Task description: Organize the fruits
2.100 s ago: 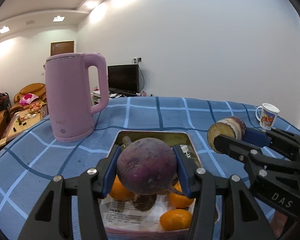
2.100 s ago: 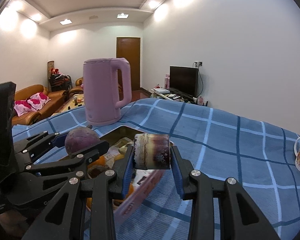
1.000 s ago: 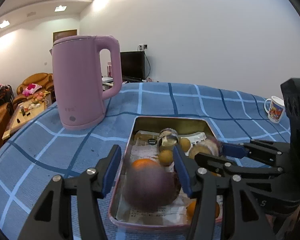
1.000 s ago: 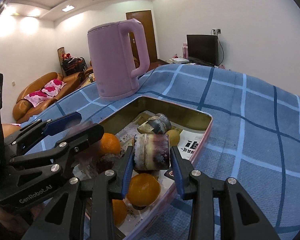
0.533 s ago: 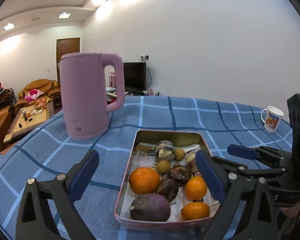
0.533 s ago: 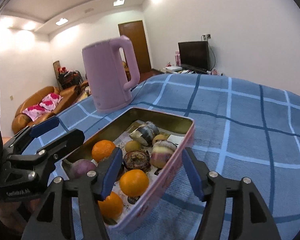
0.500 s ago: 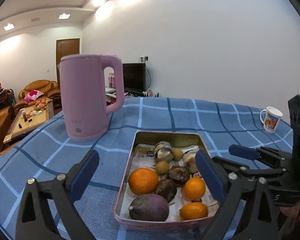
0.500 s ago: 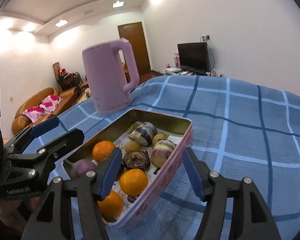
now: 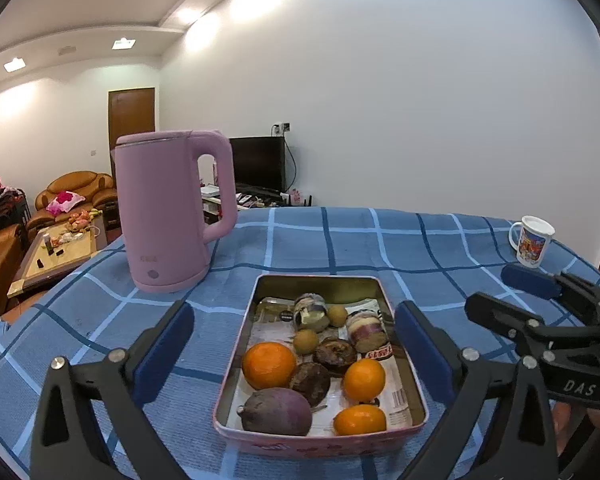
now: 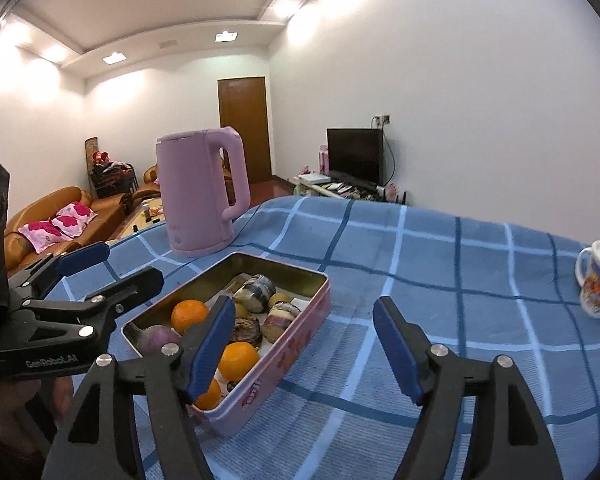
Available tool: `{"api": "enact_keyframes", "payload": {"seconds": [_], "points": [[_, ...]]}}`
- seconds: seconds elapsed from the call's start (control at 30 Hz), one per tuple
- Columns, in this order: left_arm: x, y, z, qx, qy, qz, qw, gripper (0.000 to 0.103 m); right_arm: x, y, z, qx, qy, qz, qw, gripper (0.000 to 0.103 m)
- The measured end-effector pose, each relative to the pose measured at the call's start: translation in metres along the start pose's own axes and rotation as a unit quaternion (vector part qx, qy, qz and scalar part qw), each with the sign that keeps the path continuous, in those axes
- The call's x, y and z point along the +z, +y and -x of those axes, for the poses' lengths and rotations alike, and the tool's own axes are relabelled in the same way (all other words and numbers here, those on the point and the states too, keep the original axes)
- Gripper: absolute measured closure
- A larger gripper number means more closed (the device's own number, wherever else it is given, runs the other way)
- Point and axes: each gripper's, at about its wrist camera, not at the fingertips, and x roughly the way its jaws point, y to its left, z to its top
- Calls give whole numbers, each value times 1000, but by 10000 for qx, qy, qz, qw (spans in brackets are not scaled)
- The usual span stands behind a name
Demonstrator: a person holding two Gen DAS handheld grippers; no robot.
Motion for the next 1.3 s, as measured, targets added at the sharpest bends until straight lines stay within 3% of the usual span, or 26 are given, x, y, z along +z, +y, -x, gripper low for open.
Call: {"api": "enact_keyframes", "payload": {"seconds": [0.63,1.3], "points": [[-1,-24,11,-87,-2,-287,9996,0,-2,-10,40,-323,-303,-53,9990,24],[-6,-40,7,-194,125,-459,9987,0,-5,-15,48,-436,-346,-61,9984,24]]}}
